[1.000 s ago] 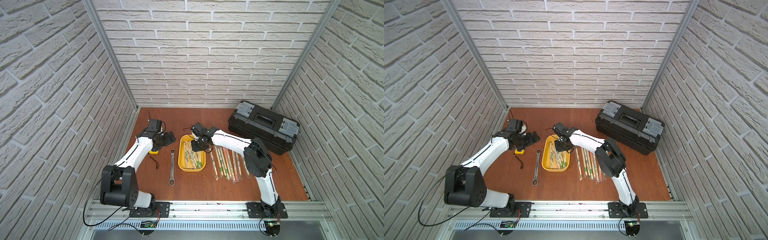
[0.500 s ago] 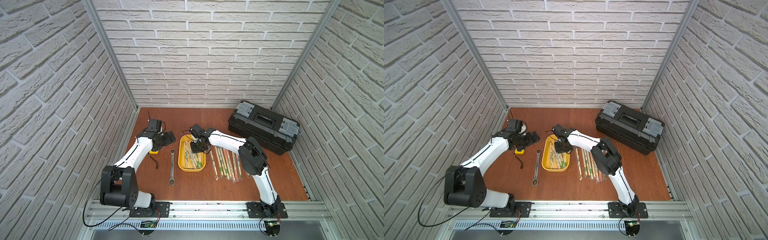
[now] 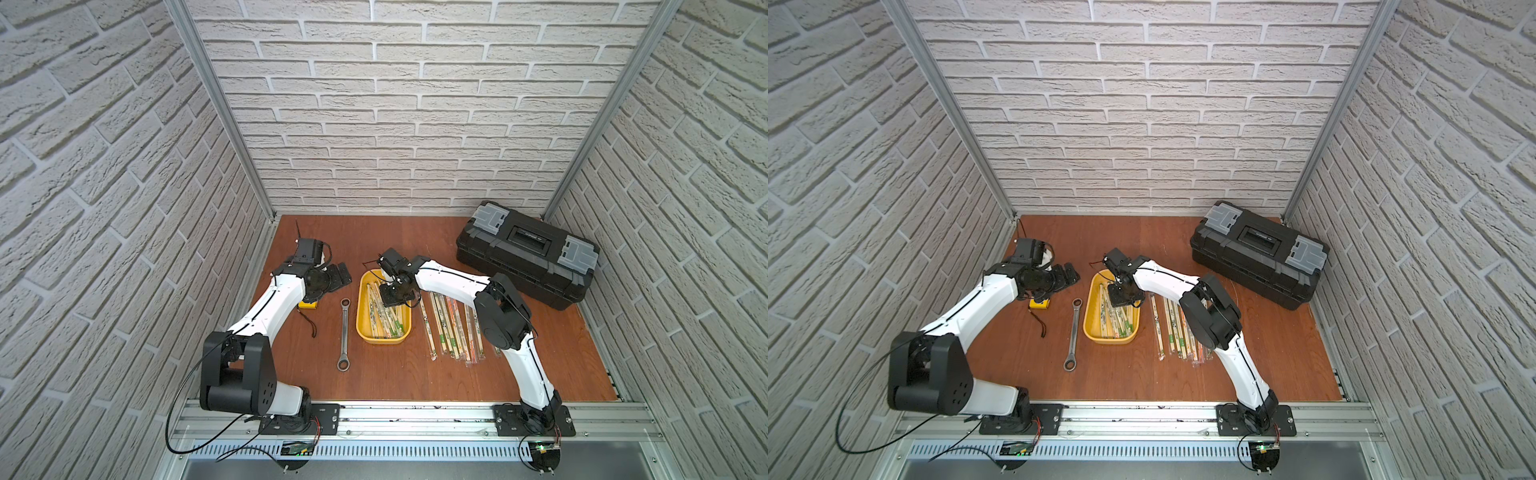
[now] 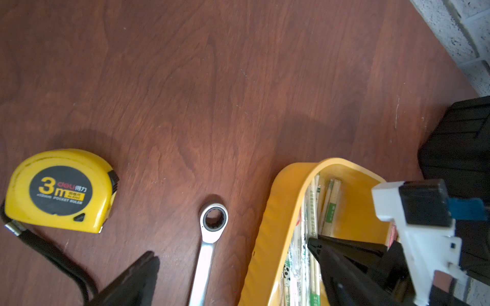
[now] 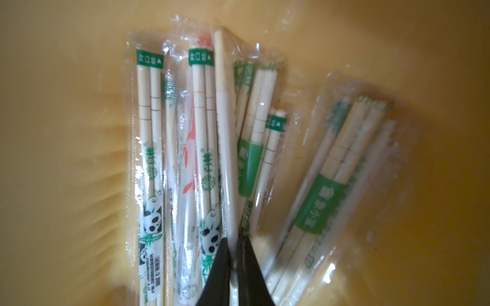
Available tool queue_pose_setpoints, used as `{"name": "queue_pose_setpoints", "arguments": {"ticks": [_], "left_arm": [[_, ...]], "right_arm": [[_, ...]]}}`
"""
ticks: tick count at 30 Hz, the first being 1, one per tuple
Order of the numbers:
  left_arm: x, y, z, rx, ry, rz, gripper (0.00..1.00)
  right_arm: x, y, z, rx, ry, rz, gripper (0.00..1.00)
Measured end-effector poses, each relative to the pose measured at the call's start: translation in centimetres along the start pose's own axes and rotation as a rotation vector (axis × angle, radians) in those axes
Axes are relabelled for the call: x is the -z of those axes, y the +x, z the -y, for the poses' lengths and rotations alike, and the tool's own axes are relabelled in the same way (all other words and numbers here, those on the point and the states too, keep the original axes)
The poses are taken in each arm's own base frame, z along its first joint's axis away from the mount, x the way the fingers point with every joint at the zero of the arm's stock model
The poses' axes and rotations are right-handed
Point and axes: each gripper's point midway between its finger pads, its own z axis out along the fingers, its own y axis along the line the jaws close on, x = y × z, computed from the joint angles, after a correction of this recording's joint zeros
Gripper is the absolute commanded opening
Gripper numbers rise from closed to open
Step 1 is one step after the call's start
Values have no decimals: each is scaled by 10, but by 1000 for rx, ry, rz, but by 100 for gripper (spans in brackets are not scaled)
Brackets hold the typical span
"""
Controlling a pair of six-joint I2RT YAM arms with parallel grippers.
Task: Take the paired disposable chopsticks out of the storage box
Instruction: Pick up the paired disposable chopsticks from the storage box, then place the paired disposable chopsticks at the center of the board.
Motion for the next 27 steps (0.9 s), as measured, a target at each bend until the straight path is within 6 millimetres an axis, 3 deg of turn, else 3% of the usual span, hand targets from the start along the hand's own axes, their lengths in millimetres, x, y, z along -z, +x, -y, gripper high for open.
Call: {"name": "queue_pose_setpoints", "arguments": {"ticks": [5,14,17,21,27], "left_arm": [[0,0,0,0,1,-1,98],[0,1,0,0,1,-3,98],[0,1,0,0,1,-3,98],[1,0,1,-1,3,-4,98],[2,0,6,-10,9,-4,98]], "right_arm": [[20,-4,-3,3,-12,33,9],[96,-22,-14,-6,-84,191,8],[112,-17,0,-34,-81,218,8],[125,-5,36,-90,-45,239,7],[113,25,86,-159,43,198,7]]}}
